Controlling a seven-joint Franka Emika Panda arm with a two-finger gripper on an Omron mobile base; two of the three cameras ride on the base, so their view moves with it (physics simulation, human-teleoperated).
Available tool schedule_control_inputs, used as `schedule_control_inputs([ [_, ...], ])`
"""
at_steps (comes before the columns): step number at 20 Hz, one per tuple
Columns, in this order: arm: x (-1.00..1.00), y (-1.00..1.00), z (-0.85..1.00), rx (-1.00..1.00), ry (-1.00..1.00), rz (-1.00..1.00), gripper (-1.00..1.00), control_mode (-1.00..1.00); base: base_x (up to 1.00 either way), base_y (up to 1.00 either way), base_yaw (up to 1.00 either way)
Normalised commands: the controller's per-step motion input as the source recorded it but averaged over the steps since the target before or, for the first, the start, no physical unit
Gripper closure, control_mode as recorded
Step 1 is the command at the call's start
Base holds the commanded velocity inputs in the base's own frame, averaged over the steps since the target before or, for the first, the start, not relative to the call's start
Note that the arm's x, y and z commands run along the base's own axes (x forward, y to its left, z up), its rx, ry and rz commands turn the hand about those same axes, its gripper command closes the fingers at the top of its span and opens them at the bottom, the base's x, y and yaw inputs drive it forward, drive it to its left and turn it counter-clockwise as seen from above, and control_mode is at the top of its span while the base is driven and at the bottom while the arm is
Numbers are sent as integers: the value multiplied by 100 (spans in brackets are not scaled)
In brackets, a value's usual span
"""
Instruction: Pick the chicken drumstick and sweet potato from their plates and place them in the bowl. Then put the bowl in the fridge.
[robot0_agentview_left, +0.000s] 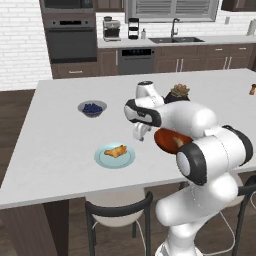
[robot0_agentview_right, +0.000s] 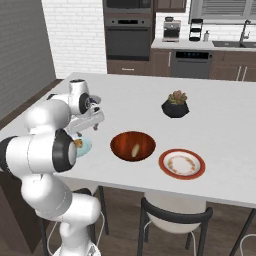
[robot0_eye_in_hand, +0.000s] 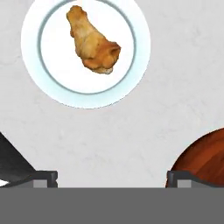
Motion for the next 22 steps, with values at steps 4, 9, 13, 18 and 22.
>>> schedule_control_inputs([
  [4,2,70,0,0,0,40,-100,-100,0,0,0],
  [9,5,54,-15,0,0,43,-100,-100,0,0,0],
  [13,33,38,-34,0,0,36,-100,-100,0,0,0],
  [18,34,5,-32,0,0,17,-100,-100,0,0,0],
  [22,34,4,-46,0,0,7,-100,-100,0,0,0],
])
